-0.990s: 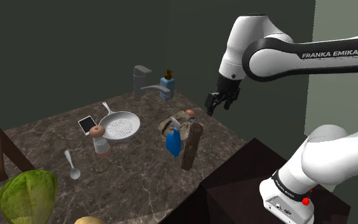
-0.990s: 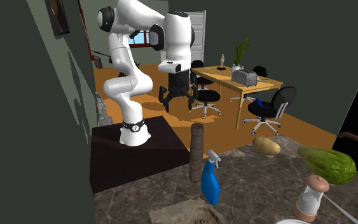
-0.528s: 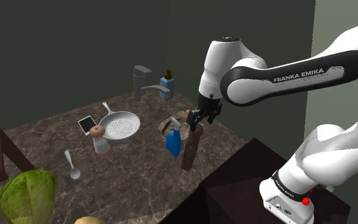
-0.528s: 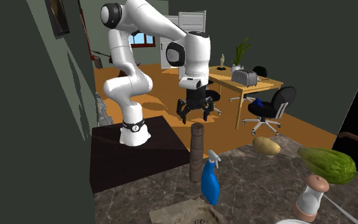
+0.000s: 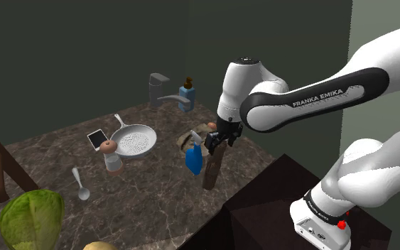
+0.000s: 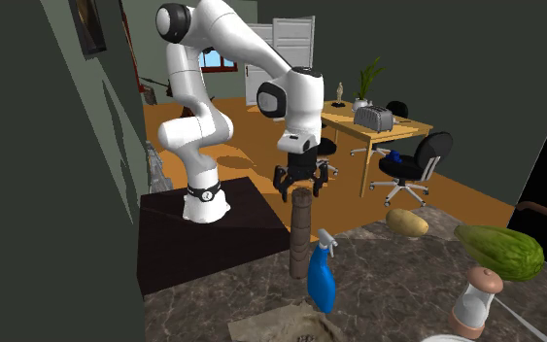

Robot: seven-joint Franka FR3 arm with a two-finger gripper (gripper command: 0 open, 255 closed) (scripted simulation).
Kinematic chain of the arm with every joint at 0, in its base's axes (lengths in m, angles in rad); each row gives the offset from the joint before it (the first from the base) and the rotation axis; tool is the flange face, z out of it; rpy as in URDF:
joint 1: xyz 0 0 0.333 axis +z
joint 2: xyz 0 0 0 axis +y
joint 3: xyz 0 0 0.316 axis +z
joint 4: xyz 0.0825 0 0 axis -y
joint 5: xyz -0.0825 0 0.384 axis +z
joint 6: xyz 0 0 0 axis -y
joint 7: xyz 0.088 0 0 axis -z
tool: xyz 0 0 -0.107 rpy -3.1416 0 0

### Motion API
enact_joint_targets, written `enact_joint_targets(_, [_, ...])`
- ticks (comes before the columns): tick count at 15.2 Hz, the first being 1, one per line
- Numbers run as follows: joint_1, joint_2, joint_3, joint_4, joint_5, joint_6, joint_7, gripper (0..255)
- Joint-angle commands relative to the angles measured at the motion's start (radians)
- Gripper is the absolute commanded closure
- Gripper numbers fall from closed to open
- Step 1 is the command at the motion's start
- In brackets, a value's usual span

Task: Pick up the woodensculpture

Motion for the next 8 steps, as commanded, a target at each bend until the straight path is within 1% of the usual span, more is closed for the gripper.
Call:
enact_joint_targets(1, [-0.001, 0.007, 0.002, -0.008, -0.001, 0.016, 0.001, 0])
enact_joint_targets(2, [0.000, 0.008, 0.003, -0.008, -0.001, 0.017, 0.001, 255])
enact_joint_targets(8, [-0.001, 0.009, 0.003, -0.006, -0.001, 0.015, 0.002, 255])
